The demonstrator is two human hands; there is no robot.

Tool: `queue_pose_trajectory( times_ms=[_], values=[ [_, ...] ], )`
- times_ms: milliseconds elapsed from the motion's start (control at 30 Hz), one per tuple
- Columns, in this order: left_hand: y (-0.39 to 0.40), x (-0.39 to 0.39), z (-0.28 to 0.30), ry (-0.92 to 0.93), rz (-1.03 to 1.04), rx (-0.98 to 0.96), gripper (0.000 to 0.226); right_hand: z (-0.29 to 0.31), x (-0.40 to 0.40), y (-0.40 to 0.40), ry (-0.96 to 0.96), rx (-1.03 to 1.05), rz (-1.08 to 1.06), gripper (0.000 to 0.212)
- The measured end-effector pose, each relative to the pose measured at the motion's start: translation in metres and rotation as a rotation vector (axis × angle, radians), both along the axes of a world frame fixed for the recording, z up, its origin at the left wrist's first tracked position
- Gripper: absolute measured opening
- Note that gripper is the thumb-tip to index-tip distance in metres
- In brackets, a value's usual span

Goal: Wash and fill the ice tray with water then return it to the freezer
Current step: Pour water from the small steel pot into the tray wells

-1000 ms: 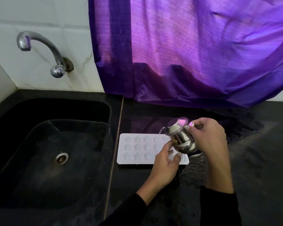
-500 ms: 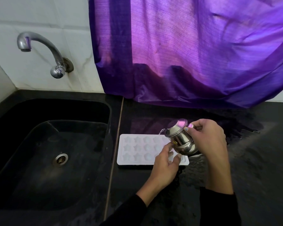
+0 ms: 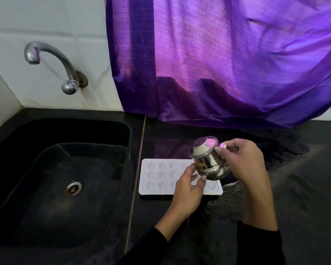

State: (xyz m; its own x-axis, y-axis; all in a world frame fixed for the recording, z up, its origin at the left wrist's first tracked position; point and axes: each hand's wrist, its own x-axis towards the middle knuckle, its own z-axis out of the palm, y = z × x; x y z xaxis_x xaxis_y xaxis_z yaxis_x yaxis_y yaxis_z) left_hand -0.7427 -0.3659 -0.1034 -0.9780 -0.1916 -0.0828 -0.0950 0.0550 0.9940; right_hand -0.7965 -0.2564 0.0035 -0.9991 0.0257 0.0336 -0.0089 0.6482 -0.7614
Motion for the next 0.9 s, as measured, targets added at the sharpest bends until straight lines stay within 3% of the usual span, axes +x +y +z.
queue_pose_trajectory(
  times_ms=[300,900],
  values=[
    [-0.004,0.005,0.001,-0.024,0.009,0.015,0.032,-0.001,0.002,-0.014,-0.04,0.079,0.026,0.008],
    [-0.007,0.005,0.002,-0.09,0.01,0.048,0.035,-0.003,0.0,-0.023,-0.043,0.159,0.016,0.003]
  ],
)
